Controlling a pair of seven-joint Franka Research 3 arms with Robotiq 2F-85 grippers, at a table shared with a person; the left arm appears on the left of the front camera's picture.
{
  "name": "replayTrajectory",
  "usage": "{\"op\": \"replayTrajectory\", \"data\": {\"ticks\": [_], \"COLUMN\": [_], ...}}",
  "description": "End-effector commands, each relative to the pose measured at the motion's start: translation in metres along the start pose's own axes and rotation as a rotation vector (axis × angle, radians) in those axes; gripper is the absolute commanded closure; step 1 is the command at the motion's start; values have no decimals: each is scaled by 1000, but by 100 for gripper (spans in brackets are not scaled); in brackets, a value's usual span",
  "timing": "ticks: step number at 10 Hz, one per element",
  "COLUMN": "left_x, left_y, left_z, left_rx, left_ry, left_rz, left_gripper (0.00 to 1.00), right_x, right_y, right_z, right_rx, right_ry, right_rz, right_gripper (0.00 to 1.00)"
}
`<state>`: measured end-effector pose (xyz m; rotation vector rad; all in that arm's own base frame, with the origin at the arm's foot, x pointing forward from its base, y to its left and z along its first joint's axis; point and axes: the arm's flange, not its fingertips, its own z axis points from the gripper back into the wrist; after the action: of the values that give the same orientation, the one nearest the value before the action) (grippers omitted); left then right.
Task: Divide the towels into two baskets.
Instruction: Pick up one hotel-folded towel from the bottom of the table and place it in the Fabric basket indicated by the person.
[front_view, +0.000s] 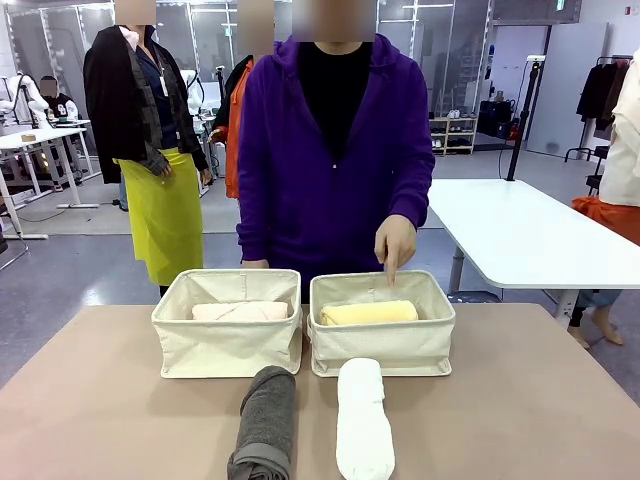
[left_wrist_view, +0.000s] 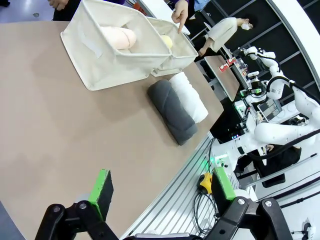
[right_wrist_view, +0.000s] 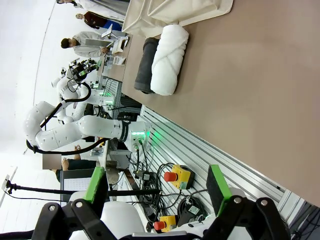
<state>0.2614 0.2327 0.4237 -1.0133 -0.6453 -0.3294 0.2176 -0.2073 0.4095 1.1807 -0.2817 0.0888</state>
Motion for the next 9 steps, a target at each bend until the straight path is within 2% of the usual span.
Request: {"op": "replayTrajectory", "data": {"ticks": [1, 9], "left_x": [-2, -2], "left_y": [-1, -1], "left_z": [2, 2], "left_rx": [-19, -19], "left_ry": [-16, -16], "left_rz": [-11, -11], "left_gripper": [0, 0], "right_x": [1, 0], "right_y": [3, 0], "right_z": [0, 0], "right_rx": [5, 0], "right_ry": [-10, 0], "right_rz": [18, 0], "right_gripper": [0, 0]}}
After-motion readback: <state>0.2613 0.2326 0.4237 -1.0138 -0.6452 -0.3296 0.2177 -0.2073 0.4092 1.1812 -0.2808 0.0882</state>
